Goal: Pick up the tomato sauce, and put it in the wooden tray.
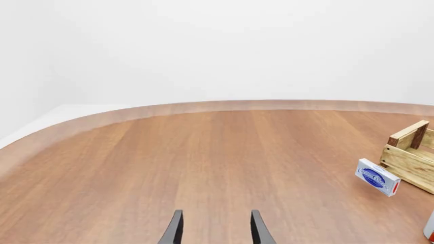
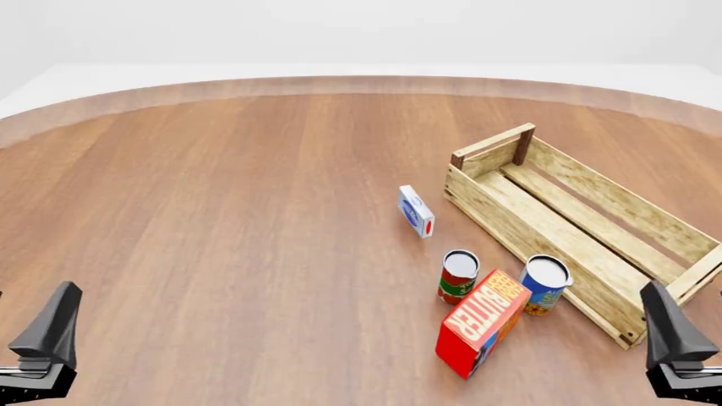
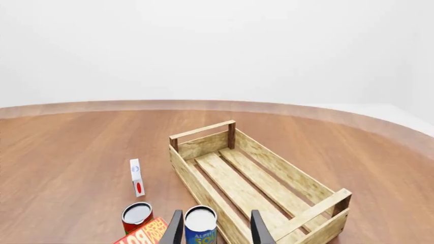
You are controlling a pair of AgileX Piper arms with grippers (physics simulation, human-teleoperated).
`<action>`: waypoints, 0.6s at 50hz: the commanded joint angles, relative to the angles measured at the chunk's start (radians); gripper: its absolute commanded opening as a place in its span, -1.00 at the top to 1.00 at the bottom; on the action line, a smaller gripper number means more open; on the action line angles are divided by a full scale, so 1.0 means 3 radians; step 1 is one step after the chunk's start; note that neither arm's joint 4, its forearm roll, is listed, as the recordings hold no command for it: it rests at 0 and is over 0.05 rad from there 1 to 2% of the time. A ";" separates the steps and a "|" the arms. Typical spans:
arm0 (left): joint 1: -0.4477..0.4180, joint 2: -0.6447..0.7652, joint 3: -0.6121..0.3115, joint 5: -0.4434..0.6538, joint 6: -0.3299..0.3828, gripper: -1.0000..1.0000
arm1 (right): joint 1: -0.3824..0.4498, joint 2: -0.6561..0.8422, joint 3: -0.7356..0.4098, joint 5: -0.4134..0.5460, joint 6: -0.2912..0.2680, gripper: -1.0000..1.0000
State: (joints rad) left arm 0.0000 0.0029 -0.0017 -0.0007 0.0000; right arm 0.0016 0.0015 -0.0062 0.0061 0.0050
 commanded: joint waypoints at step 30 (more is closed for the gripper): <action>0.0000 0.0015 -0.0009 -0.0004 0.0000 -1.00 | 0.1070 0.3046 -0.3560 0.1254 -0.0623 -1.00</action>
State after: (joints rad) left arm 0.0000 0.0073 -0.0042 -0.0018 0.0000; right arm 0.2434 0.6527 -0.7904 0.2470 -0.1188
